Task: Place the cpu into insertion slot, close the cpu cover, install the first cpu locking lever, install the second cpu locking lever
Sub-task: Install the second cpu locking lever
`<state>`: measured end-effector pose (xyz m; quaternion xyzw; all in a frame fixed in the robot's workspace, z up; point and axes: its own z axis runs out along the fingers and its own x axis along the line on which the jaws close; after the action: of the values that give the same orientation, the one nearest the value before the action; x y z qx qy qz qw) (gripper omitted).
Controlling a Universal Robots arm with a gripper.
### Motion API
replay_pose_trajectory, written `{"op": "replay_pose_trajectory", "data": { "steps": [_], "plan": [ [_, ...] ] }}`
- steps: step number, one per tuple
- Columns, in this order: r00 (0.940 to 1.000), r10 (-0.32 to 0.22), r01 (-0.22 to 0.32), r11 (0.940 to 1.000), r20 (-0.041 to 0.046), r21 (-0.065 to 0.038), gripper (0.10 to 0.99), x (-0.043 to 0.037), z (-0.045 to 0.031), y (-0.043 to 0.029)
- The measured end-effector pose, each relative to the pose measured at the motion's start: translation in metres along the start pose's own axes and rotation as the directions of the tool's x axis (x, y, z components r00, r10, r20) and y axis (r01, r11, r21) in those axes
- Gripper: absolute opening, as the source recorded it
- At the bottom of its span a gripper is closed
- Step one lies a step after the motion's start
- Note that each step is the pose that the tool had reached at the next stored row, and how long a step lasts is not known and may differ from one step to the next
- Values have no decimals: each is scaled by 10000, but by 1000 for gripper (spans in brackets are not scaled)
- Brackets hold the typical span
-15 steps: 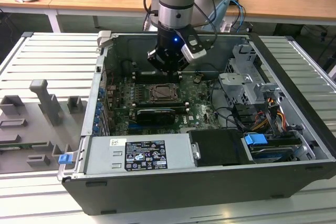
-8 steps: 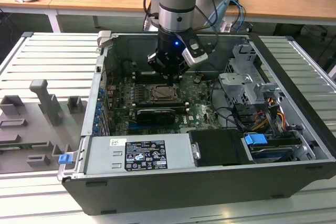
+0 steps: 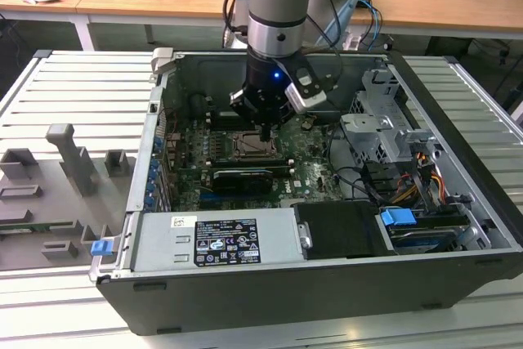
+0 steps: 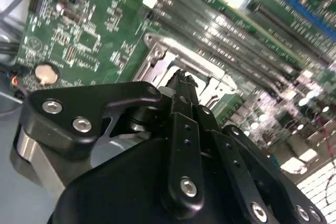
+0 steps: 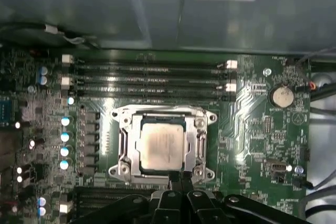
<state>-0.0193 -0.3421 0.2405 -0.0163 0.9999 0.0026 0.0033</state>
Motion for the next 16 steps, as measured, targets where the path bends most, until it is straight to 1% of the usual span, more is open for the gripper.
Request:
{"op": "replay_pose_trajectory", "data": {
  "steps": [2,3,5,7,8,9,10,12,14,16],
  "plan": [
    [10000,-1,1,10000,1,-46,106,2,4,-60],
    [10000,0,0,10000,3,-88,106,3,6,-88],
    [10000,-1,2,9998,7,-222,106,5,14,-156],
    [10000,-36,36,9986,17,-528,106,35,28,-195],
    [10000,-74,75,9979,22,-642,106,50,35,-202],
    [9999,-105,107,9974,24,-706,106,60,39,-209],
    [9999,-147,148,9971,27,-745,106,83,43,-236],
    [9998,-193,194,9970,25,-754,106,141,46,-281],
    [9998,-213,214,9968,27,-768,106,186,56,-286],
    [9997,-241,243,9967,26,-772,106,261,99,-287]
  ]
}}
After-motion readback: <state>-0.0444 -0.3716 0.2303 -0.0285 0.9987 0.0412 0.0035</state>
